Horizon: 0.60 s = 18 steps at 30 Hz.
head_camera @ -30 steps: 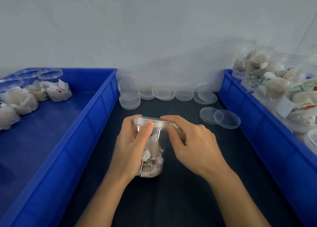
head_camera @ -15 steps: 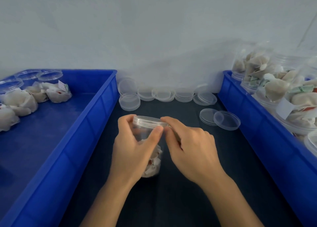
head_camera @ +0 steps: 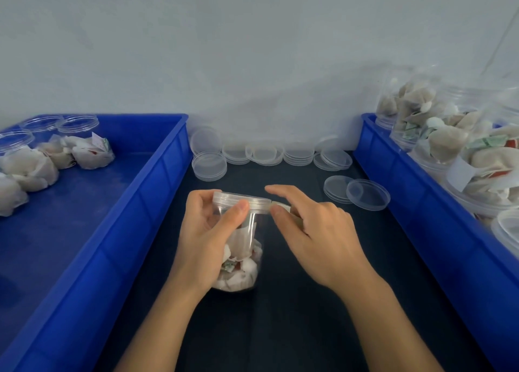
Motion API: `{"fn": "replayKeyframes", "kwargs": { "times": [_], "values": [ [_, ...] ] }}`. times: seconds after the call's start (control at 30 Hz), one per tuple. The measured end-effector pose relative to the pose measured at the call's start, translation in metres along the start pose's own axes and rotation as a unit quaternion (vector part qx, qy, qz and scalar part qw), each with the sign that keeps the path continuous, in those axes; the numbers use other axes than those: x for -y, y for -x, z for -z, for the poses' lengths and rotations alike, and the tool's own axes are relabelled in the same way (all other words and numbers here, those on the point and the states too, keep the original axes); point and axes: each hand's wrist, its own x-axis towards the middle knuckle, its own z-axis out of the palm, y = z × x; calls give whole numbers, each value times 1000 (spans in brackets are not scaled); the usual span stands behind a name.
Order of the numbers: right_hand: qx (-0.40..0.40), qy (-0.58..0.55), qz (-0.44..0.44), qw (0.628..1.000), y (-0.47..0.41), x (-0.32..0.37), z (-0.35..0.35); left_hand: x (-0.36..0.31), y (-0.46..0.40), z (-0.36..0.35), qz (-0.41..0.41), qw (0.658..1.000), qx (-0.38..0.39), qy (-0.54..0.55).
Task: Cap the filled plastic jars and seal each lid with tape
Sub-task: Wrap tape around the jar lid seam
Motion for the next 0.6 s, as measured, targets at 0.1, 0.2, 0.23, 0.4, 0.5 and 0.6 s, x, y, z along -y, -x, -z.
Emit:
{"fn": "replayKeyframes", "kwargs": {
  "times": [0.1, 0.2, 0.23, 0.4, 0.5, 0.6],
  "values": [
    [13, -8, -9, 1000, -1, -2, -1, 2, 0, 1, 8, 1000, 7, 14],
    [21, -16, -12, 1000, 0, 0, -3, 3, 0, 2, 5, 999, 22, 32],
    [24, -21, -13, 999, 0, 1, -4, 3, 0, 3, 4, 999, 27, 38],
    [2, -6, -2, 1000, 5, 5, -5, 4, 0, 5, 7, 998, 50, 34],
    [-21, 12, -1, 1000, 6, 6, -7, 2, 2, 5, -15, 999, 48, -19],
    [-45, 28, 9, 999, 7, 8, -9, -1, 4, 7, -55, 991, 28, -122]
  ]
}}
